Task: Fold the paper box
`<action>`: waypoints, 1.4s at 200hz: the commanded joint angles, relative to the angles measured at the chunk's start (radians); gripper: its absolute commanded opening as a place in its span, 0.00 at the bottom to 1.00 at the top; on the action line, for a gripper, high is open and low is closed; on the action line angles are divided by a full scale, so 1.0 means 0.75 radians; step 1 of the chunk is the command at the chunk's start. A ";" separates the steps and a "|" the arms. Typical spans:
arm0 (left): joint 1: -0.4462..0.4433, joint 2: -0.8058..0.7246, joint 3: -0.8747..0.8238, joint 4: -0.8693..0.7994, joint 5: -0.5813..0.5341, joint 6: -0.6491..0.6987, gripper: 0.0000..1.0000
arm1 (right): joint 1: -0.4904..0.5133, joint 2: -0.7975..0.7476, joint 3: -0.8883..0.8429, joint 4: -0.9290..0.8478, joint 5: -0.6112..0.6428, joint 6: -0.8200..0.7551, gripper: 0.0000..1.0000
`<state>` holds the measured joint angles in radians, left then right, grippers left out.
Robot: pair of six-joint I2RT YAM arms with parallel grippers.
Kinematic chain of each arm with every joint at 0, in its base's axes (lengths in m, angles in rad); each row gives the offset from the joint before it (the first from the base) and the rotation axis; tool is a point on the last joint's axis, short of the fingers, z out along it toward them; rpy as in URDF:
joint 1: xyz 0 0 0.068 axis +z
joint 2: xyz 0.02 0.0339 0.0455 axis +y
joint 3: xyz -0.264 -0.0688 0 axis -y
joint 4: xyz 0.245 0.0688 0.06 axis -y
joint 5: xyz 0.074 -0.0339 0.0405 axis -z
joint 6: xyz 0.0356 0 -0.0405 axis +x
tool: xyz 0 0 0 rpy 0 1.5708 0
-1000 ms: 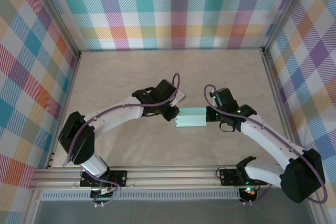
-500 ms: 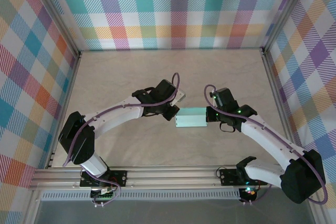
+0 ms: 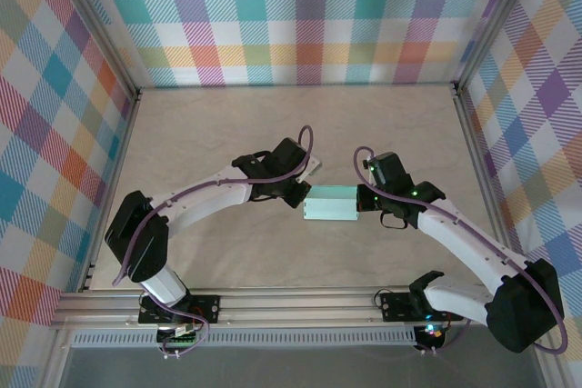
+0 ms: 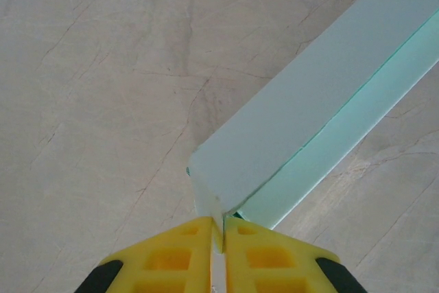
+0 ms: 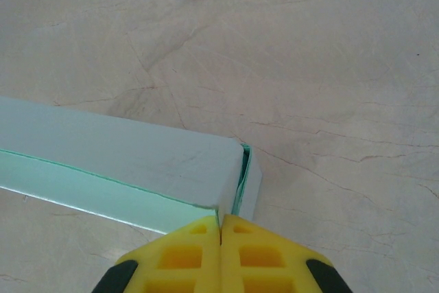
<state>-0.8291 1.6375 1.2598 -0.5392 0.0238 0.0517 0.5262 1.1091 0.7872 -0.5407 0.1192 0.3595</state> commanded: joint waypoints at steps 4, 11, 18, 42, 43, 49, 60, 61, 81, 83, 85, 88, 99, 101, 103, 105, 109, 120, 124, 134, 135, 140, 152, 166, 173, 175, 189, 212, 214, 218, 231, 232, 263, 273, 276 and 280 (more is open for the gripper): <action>-0.014 0.025 0.023 0.007 0.003 -0.008 0.11 | 0.010 -0.025 0.016 0.011 -0.028 0.022 0.00; -0.014 0.025 0.022 0.007 0.004 -0.010 0.09 | 0.009 -0.025 0.016 0.011 -0.028 0.023 0.00; -0.013 0.024 0.022 0.008 0.003 -0.008 0.04 | 0.011 -0.025 0.017 0.011 -0.027 0.021 0.00; -0.013 0.018 0.022 0.014 0.008 -0.010 0.00 | 0.012 -0.025 0.019 0.011 -0.032 0.020 0.00; -0.013 0.017 0.022 0.015 0.008 -0.010 0.00 | 0.011 -0.025 0.020 0.011 -0.032 0.020 0.00; -0.014 0.014 0.023 0.016 0.010 -0.010 0.00 | 0.010 -0.023 0.019 0.011 -0.034 0.019 0.00; -0.016 0.008 0.028 0.013 0.019 0.001 0.00 | 0.010 -0.023 0.018 0.011 -0.036 0.013 0.00; -0.017 0.008 0.029 0.013 0.019 0.002 0.00 | 0.010 -0.022 0.018 0.011 -0.036 0.012 0.00; -0.016 -0.010 0.028 0.021 0.004 0.010 0.00 | 0.012 -0.026 0.018 0.004 -0.029 -0.033 0.00; -0.016 -0.013 0.027 0.021 0.003 0.012 0.00 | 0.012 -0.028 0.018 0.003 -0.026 -0.036 0.00; -0.016 -0.015 0.026 0.021 0.003 0.015 0.00 | 0.012 -0.031 0.018 0.003 -0.021 -0.038 0.00; -0.017 -0.017 0.026 0.020 -0.001 0.017 0.00 | 0.012 -0.035 0.016 0.003 -0.017 -0.042 0.00; -0.017 -0.022 0.031 0.016 -0.012 0.022 0.00 | 0.012 -0.048 0.020 0.001 -0.005 -0.043 0.00; -0.016 -0.021 0.032 0.014 -0.013 0.023 0.00 | 0.012 -0.050 0.024 -0.001 -0.004 -0.039 0.00; -0.017 -0.022 0.033 0.013 -0.014 0.023 0.00 | 0.012 -0.050 0.026 -0.001 -0.004 -0.040 0.00; -0.016 -0.021 0.032 0.012 -0.013 0.023 0.00 | 0.012 -0.051 0.028 -0.001 -0.005 -0.040 0.00; -0.015 -0.021 0.036 0.011 -0.012 0.026 0.00 | 0.012 -0.051 0.035 -0.003 -0.007 -0.040 0.00; -0.017 -0.017 0.043 0.006 -0.015 0.024 0.00 | 0.012 -0.042 0.049 -0.010 -0.013 -0.032 0.00; -0.017 -0.015 0.048 0.005 -0.012 0.023 0.00 | 0.012 -0.038 0.054 -0.013 -0.016 -0.030 0.00; -0.016 -0.011 0.050 0.009 -0.013 0.020 0.00 | 0.012 -0.025 0.065 -0.025 -0.018 -0.023 0.00; -0.016 -0.010 0.052 0.009 -0.012 0.020 0.00 | 0.012 -0.024 0.065 -0.026 -0.018 -0.022 0.00; -0.015 -0.008 0.052 0.011 -0.013 0.017 0.00 | 0.012 -0.019 0.069 -0.031 -0.018 -0.020 0.00; -0.016 -0.003 0.051 0.012 -0.011 0.017 0.00 | 0.012 -0.011 0.078 -0.047 -0.013 -0.012 0.00; -0.017 -0.003 0.048 0.013 -0.023 0.019 0.00 | 0.012 -0.003 0.094 -0.077 -0.010 0.000 0.00; -0.019 -0.003 0.044 0.013 -0.030 0.023 0.00 | 0.012 0.004 0.105 -0.095 -0.006 0.001 0.00; -0.018 -0.002 0.043 0.013 -0.031 0.024 0.00 | 0.012 0.007 0.107 -0.100 -0.006 0.000 0.00; -0.019 0.001 0.040 0.013 -0.048 0.027 0.00 | 0.012 0.025 0.131 -0.135 0.001 0.011 0.00; -0.024 0.003 0.038 0.024 -0.070 0.027 0.00 | 0.012 0.061 0.176 -0.194 -0.005 0.050 0.00; -0.024 0.002 0.036 0.024 -0.072 0.027 0.00 | 0.013 0.062 0.179 -0.196 -0.006 0.056 0.00; -0.025 0.004 0.033 0.029 -0.075 0.027 0.00 | 0.012 0.064 0.180 -0.201 -0.004 0.066 0.00; -0.026 0.005 0.032 0.038 -0.082 0.025 0.00 | 0.012 0.065 0.179 -0.195 -0.007 0.097 0.00; -0.026 0.005 0.032 0.039 -0.083 0.025 0.00 | 0.012 0.065 0.178 -0.194 -0.007 0.099 0.00; -0.032 0.006 0.024 0.048 -0.105 0.027 0.00 | 0.010 0.078 0.214 -0.242 0.016 0.181 0.00; -0.033 0.007 0.016 0.054 -0.113 0.025 0.00 | 0.011 0.086 0.235 -0.263 0.018 0.196 0.00; -0.032 0.006 0.016 0.054 -0.117 0.024 0.00 | 0.012 0.087 0.241 -0.268 0.018 0.199 0.00; -0.032 0.007 0.015 0.054 -0.120 0.023 0.00 | 0.012 0.088 0.249 -0.277 0.017 0.206 0.00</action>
<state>-0.8425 1.6413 1.2690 -0.5201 -0.0372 0.0612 0.5301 1.1641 0.9123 -0.6949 0.1211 0.4507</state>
